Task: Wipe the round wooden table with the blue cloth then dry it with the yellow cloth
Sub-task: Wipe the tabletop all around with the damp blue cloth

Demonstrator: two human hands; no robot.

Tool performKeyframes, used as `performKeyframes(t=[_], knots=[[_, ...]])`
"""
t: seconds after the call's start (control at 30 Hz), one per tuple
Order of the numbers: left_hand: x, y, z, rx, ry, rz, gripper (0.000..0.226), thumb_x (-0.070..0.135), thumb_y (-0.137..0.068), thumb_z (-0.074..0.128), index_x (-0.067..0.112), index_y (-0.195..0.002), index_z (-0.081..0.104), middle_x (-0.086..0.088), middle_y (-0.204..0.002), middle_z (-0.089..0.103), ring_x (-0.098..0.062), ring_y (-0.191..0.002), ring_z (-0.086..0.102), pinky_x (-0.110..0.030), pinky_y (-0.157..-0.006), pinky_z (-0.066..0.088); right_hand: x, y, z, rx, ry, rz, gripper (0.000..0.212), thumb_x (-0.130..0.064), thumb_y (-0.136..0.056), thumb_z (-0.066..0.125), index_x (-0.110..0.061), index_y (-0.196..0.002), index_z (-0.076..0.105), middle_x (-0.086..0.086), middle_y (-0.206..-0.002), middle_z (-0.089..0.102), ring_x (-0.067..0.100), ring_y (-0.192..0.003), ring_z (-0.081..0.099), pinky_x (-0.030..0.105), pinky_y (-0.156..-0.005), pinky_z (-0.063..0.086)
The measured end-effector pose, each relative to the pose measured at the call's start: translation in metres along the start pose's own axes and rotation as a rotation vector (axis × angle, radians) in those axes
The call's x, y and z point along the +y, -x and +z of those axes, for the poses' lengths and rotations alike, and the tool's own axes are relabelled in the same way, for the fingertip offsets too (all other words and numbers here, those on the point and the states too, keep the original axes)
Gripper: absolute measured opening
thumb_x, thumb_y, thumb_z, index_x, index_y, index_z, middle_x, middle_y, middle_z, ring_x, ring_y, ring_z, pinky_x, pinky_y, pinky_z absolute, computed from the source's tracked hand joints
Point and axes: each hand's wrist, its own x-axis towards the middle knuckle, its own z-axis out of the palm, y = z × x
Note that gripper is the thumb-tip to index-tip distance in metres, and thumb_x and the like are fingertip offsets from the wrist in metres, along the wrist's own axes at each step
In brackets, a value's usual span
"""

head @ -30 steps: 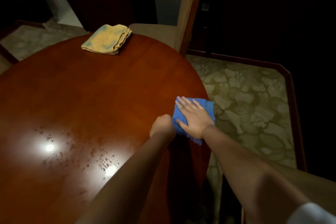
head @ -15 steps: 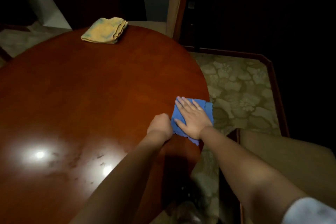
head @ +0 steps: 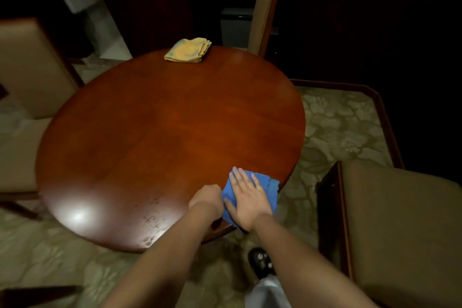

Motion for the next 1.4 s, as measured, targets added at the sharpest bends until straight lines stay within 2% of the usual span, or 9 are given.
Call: performKeyframes(t=[0.13, 0.23, 0.47, 0.6, 0.7, 0.87, 1.0, 1.27, 1.4], knots=[[0.008, -0.005, -0.012, -0.018, -0.008, 0.002, 0.023, 0.006, -0.095, 0.046, 0.002, -0.115, 0.056, -0.016, -0.12, 0.059, -0.03, -0.109, 0.059, -0.034, -0.083, 0.049, 0.013, -0.009, -0.005, -0.04, 0.03, -0.124, 0.091, -0.067, -0.079, -0.016, -0.016, -0.154, -0.009, -0.001, -0.159, -0.017, 0.014, -0.146, -0.017, 0.035, -0.116, -0.014], [0.025, -0.021, -0.02, -0.005, 0.01, 0.019, 0.024, 0.01, -0.096, 0.045, 0.002, -0.116, 0.056, -0.016, -0.123, 0.058, -0.03, -0.112, 0.057, -0.035, -0.086, 0.048, 0.043, -0.03, -0.013, -0.041, 0.012, -0.183, 0.094, -0.072, -0.078, -0.015, -0.018, -0.154, -0.006, -0.002, -0.16, -0.014, 0.012, -0.147, -0.014, 0.033, -0.118, -0.012], [0.064, -0.077, -0.042, 0.078, 0.144, 0.039, 0.021, 0.013, -0.095, 0.051, 0.002, -0.113, 0.055, -0.018, -0.122, 0.058, -0.034, -0.114, 0.055, -0.038, -0.088, 0.045, 0.111, -0.09, -0.037, -0.011, 0.067, -0.151, 0.087, -0.071, -0.084, -0.008, -0.02, -0.154, -0.007, -0.004, -0.16, -0.014, 0.011, -0.147, -0.013, 0.035, -0.119, -0.007], [0.067, -0.1, -0.05, 0.033, 0.2, 0.024, 0.018, 0.01, -0.096, 0.048, 0.0, -0.108, 0.057, -0.019, -0.116, 0.06, -0.035, -0.108, 0.057, -0.041, -0.084, 0.047, 0.119, -0.103, -0.042, -0.014, 0.066, -0.125, 0.07, -0.058, -0.099, 0.012, -0.019, -0.154, -0.008, -0.004, -0.16, -0.015, 0.011, -0.146, -0.015, 0.036, -0.119, -0.007], [0.063, -0.097, -0.048, 0.037, 0.248, 0.039, 0.018, 0.012, -0.097, 0.047, 0.0, -0.106, 0.058, -0.02, -0.116, 0.061, -0.035, -0.108, 0.057, -0.041, -0.085, 0.047, 0.115, -0.098, -0.041, -0.02, 0.074, -0.088, 0.07, -0.058, -0.099, 0.009, -0.019, -0.153, -0.01, -0.004, -0.16, -0.017, 0.01, -0.146, -0.016, 0.035, -0.119, -0.009], [0.033, -0.063, -0.032, 0.047, 0.229, 0.029, 0.018, 0.008, -0.096, 0.047, 0.002, -0.106, 0.06, -0.018, -0.115, 0.062, -0.034, -0.105, 0.059, -0.039, -0.084, 0.048, 0.07, -0.064, -0.023, -0.012, 0.06, -0.016, 0.085, -0.063, -0.081, -0.015, -0.018, -0.153, -0.012, -0.003, -0.159, -0.017, 0.011, -0.146, -0.017, 0.033, -0.118, -0.013], [-0.018, -0.021, -0.013, 0.024, 0.185, -0.004, 0.022, 0.009, -0.094, 0.048, -0.002, -0.107, 0.062, -0.02, -0.115, 0.063, -0.034, -0.108, 0.059, -0.037, -0.084, 0.047, 0.007, -0.03, -0.008, 0.002, 0.032, -0.063, 0.09, -0.061, -0.075, -0.018, -0.017, -0.153, -0.009, -0.003, -0.16, -0.016, 0.012, -0.146, -0.016, 0.034, -0.118, -0.011], [-0.154, 0.051, 0.022, 0.157, 0.141, -0.256, 0.027, 0.016, -0.094, 0.051, 0.004, -0.117, 0.057, -0.015, -0.124, 0.06, -0.029, -0.118, 0.056, -0.033, -0.093, 0.044, -0.15, -0.023, 0.031, 0.012, 0.005, -0.31, 0.088, -0.06, -0.079, -0.011, -0.014, -0.154, -0.001, 0.0, -0.162, -0.007, 0.013, -0.147, -0.01, 0.036, -0.116, -0.013], [-0.197, 0.067, 0.029, 0.202, 0.193, -0.36, 0.025, 0.018, -0.092, 0.053, 0.003, -0.111, 0.061, -0.016, -0.12, 0.063, -0.03, -0.114, 0.058, -0.033, -0.091, 0.045, -0.189, -0.033, 0.039, -0.008, 0.059, -0.408, 0.069, -0.053, -0.1, 0.016, -0.013, -0.154, -0.001, 0.001, -0.161, -0.008, 0.014, -0.148, -0.01, 0.035, -0.116, -0.012]])
